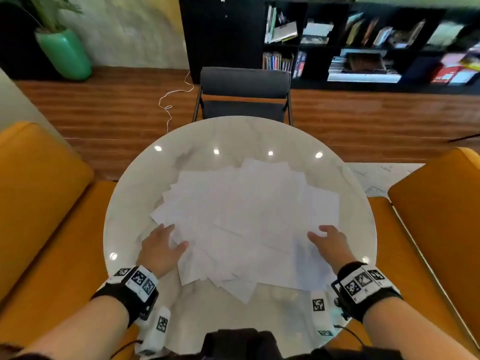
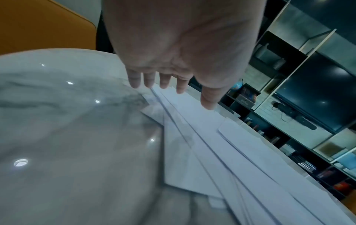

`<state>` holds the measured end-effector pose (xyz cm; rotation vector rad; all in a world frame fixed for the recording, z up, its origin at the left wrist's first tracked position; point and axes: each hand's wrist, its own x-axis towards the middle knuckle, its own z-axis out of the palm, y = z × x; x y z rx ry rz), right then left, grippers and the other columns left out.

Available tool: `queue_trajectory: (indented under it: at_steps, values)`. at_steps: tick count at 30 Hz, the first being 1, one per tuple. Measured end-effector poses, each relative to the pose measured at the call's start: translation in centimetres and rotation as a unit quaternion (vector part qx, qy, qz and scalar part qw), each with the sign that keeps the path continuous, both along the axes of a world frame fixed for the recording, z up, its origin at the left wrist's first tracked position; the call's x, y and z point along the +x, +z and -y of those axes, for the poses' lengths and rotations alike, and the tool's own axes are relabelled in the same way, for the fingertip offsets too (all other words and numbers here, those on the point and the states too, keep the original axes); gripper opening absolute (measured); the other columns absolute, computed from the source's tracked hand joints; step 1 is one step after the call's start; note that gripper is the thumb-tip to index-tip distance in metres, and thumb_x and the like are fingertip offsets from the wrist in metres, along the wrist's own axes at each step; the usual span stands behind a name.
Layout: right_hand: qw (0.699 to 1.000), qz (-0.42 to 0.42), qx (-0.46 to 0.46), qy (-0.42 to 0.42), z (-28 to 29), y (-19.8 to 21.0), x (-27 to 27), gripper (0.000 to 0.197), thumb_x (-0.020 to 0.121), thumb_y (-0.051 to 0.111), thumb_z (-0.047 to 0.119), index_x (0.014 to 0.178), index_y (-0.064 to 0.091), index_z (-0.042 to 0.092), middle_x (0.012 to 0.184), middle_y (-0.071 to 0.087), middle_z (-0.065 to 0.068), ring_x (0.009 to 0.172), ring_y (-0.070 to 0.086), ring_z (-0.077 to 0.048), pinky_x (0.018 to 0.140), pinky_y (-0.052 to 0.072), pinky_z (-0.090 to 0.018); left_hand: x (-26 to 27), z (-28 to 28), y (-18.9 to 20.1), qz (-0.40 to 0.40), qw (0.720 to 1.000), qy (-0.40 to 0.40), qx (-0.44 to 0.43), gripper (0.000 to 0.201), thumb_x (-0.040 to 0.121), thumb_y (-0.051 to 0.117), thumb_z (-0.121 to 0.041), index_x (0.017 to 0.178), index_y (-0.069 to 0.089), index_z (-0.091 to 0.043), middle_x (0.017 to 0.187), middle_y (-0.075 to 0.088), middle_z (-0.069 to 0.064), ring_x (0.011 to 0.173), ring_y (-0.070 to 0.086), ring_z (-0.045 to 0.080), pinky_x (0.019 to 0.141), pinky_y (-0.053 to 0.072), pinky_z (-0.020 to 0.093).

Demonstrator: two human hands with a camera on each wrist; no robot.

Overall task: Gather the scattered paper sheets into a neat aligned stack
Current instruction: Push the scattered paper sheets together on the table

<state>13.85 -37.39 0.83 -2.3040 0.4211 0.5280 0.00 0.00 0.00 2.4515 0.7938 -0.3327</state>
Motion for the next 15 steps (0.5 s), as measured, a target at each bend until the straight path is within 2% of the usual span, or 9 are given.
queue_trajectory:
  at_steps: [2, 4, 6, 8, 10, 12, 15]
  values:
    - [0.998, -0.008, -0.060, 0.000, -0.6, -0.2, 2.0, 0.073, 0.079, 0.066, 0.050, 0.140, 0.042, 0.019, 0.139, 0.044, -0.017, 0.126, 0.046, -0.037, 0.107, 0.039, -0.049, 1.2, 0.3, -0.3, -0.034, 0.999, 0.040, 0.006, 0.082, 0.083, 0.048, -0.061, 0.149, 0.024, -0.019, 0.157, 0.025, 0.014, 0.144, 0.024, 0.032, 0.118, 0.021, 0.045]
    - [0.994, -0.022, -0.102, 0.033, -1.5, -0.3, 3.9, 0.084, 0.077, 0.064, 0.057, 0.145, 0.032, 0.019, 0.145, 0.038, -0.016, 0.133, 0.036, -0.037, 0.110, 0.032, -0.049, 2.4, 0.7, -0.8, -0.076, 0.995, 0.066, -0.005, 0.088, 0.079, 0.043, -0.069, 0.150, 0.021, -0.020, 0.156, 0.024, 0.018, 0.142, 0.026, 0.039, 0.116, 0.025, 0.050]
    - [0.987, -0.017, -0.138, 0.078, -2.7, -0.5, 5.3, 0.092, 0.076, 0.063, 0.060, 0.149, 0.024, 0.020, 0.150, 0.032, -0.015, 0.137, 0.031, -0.037, 0.111, 0.029, -0.051, 3.3, 1.4, -1.2, -0.109, 0.993, 0.051, 0.006, 0.091, 0.074, 0.036, -0.076, 0.147, 0.025, -0.023, 0.153, 0.026, 0.020, 0.139, 0.029, 0.041, 0.113, 0.028, 0.050]
    - [0.980, -0.003, -0.154, 0.122, -3.8, -0.7, 6.6, 0.095, 0.075, 0.063, 0.063, 0.149, 0.020, 0.021, 0.151, 0.030, -0.014, 0.137, 0.030, -0.037, 0.110, 0.030, -0.052, 4.2, 2.1, -1.4, -0.106, 0.994, 0.029, 0.013, 0.095, 0.066, 0.030, -0.081, 0.143, 0.033, -0.024, 0.148, 0.033, 0.018, 0.134, 0.035, 0.038, 0.110, 0.032, 0.048]
    - [0.974, 0.014, -0.165, 0.153, -5.1, -0.9, 7.9, 0.096, 0.074, 0.062, 0.065, 0.149, 0.020, 0.022, 0.150, 0.031, -0.014, 0.137, 0.031, -0.036, 0.110, 0.031, -0.051, 5.4, 2.8, -1.0, -0.099, 0.995, 0.020, 0.003, 0.091, 0.070, 0.031, -0.078, 0.145, 0.032, -0.026, 0.153, 0.027, 0.017, 0.139, 0.030, 0.036, 0.114, 0.027, 0.047]
    - [0.975, 0.027, -0.147, 0.162, -6.1, -0.7, 8.8, 0.096, 0.073, 0.065, 0.064, 0.149, 0.022, 0.024, 0.149, 0.032, -0.013, 0.136, 0.032, -0.035, 0.109, 0.032, -0.050, 6.4, 3.4, -0.3, -0.096, 0.995, 0.006, -0.020, 0.076, 0.085, 0.040, -0.066, 0.148, 0.027, -0.026, 0.160, 0.014, 0.014, 0.147, 0.017, 0.033, 0.120, 0.015, 0.043]
    - [0.965, 0.038, -0.127, 0.227, -6.8, -1.0, 9.4, 0.087, 0.072, 0.069, 0.058, 0.145, 0.032, 0.029, 0.149, 0.033, -0.006, 0.135, 0.032, -0.031, 0.108, 0.032, -0.047, 7.6, 4.2, 0.3, -0.067, 0.994, -0.003, -0.088, 0.069, 0.090, 0.047, -0.054, 0.149, 0.025, -0.026, 0.162, 0.012, 0.005, 0.149, 0.013, 0.023, 0.121, 0.010, 0.036]
